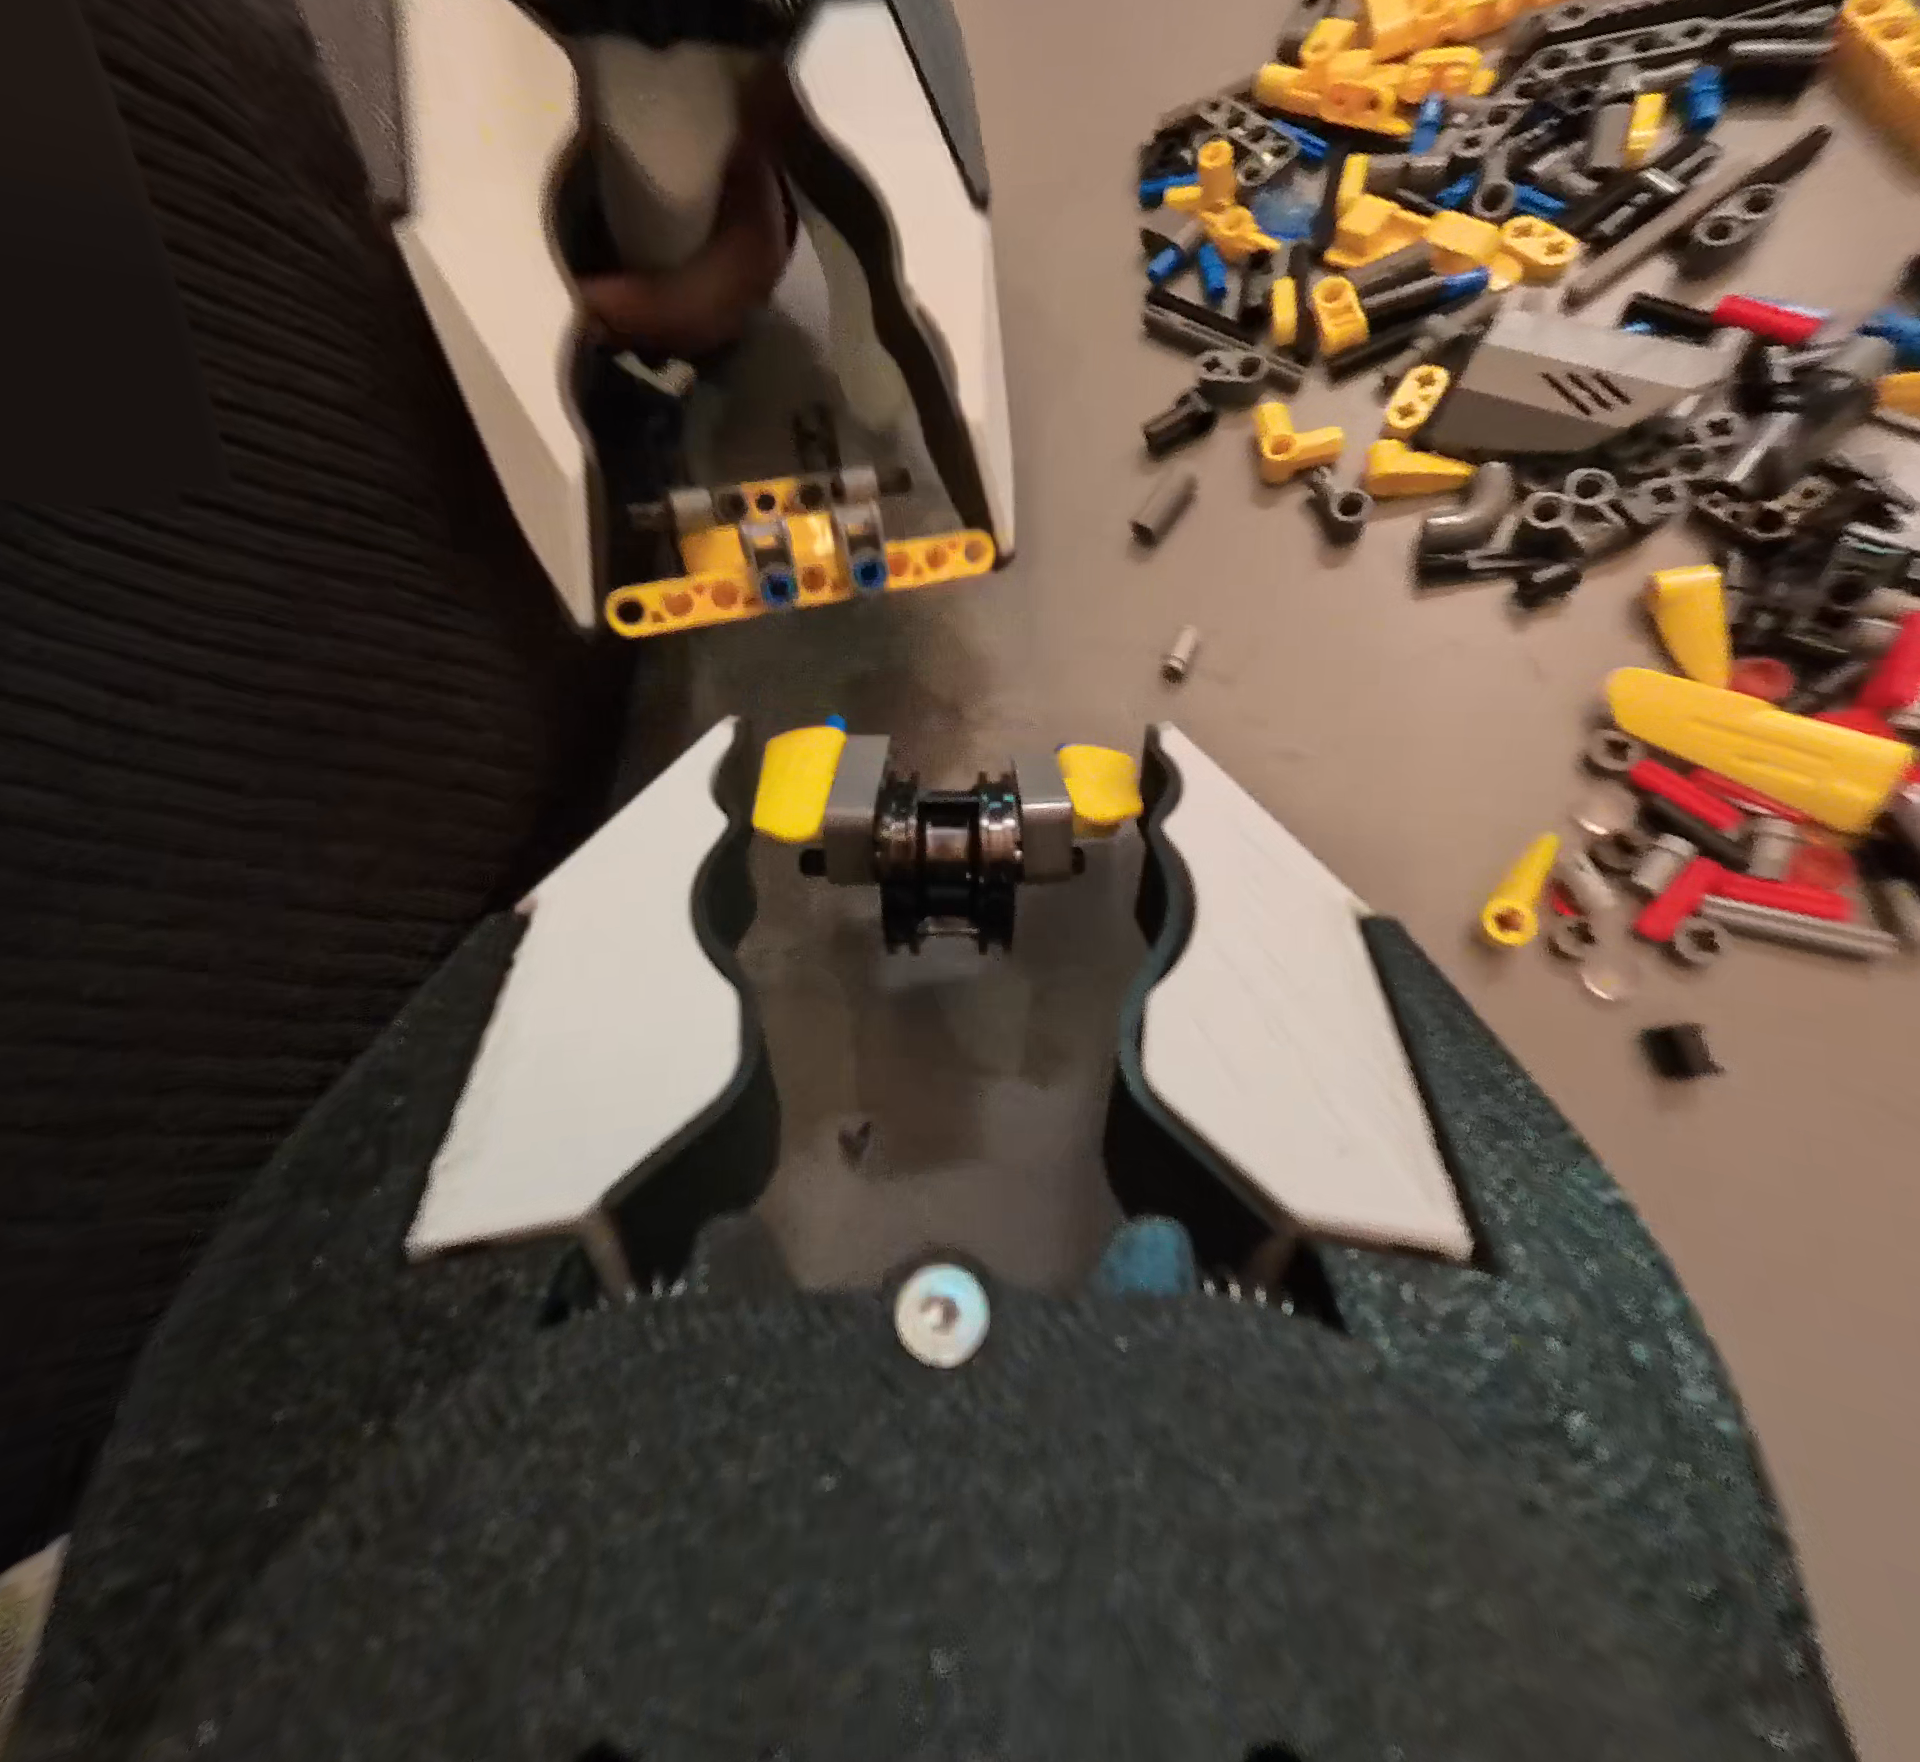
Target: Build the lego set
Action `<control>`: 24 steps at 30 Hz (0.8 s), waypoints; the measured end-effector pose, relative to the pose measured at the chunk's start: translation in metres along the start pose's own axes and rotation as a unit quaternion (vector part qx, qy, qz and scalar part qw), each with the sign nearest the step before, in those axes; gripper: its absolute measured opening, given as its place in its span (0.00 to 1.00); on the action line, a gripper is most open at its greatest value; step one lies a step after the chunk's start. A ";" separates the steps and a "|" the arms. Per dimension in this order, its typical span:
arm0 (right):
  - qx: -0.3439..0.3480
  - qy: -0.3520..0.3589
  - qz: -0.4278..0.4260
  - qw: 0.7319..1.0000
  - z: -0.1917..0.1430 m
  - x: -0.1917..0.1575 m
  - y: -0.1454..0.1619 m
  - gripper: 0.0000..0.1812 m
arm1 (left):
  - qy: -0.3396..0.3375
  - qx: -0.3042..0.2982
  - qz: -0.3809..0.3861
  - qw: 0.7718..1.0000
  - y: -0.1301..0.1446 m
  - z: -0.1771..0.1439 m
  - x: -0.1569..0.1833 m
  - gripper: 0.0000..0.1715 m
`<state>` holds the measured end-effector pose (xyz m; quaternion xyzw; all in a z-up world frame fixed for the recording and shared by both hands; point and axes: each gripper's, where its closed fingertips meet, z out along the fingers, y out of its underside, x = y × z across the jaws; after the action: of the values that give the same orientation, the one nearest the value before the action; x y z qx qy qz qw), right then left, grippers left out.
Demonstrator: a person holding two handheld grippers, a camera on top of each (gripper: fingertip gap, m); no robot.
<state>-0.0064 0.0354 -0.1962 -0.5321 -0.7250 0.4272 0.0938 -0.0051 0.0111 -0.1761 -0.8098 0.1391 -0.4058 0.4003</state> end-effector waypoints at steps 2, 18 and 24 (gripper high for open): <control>-0.011 0.021 -0.010 1.000 0.000 0.004 0.005 0.41 | -0.011 0.013 0.018 1.000 -0.007 -0.002 -0.002 0.40; 0.131 0.239 0.242 0.931 -0.070 0.018 0.036 0.45 | -0.115 0.138 0.181 0.967 -0.052 -0.022 -0.015 0.41; 0.254 0.201 0.351 0.878 -0.075 -0.004 0.044 0.29 | -0.157 0.180 0.283 0.929 -0.052 -0.029 0.003 0.40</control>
<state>0.0699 0.0738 -0.1805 -0.7841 -0.3226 0.4852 0.2137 -0.0307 0.0269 -0.1246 -0.7046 0.2228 -0.1612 0.6542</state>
